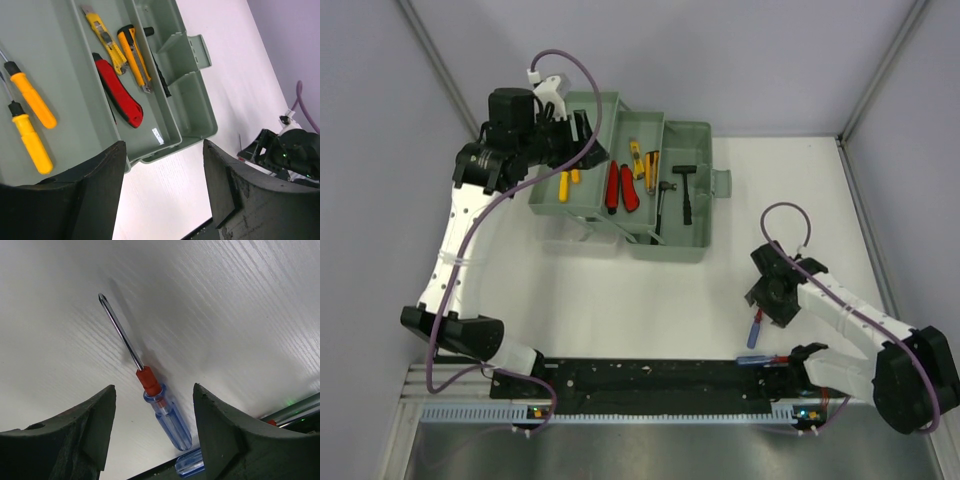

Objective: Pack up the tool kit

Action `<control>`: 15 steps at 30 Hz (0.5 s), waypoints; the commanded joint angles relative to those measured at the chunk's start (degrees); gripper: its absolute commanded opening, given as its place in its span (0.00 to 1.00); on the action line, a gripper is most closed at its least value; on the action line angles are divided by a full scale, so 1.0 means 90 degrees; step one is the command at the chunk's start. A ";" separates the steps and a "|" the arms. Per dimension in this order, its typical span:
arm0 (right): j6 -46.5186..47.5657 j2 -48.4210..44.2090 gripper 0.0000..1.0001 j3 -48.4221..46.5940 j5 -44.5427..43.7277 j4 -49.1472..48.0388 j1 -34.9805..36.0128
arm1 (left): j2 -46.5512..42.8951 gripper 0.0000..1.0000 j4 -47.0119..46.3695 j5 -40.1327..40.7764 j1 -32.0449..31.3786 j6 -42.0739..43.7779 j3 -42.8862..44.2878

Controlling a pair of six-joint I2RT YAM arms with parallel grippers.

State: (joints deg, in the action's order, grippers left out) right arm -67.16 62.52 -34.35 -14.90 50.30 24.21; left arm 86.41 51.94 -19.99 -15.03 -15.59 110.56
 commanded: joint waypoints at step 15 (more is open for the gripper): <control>0.0235 0.0729 0.40 0.0174 0.0337 -0.0413 -0.0043 | -0.0402 0.67 -0.0273 -0.0787 0.0019 -0.0162 -0.0312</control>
State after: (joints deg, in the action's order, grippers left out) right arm -65.71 68.14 -33.65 -12.49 48.34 24.21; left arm 85.36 51.88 -25.26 -15.03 -16.62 108.25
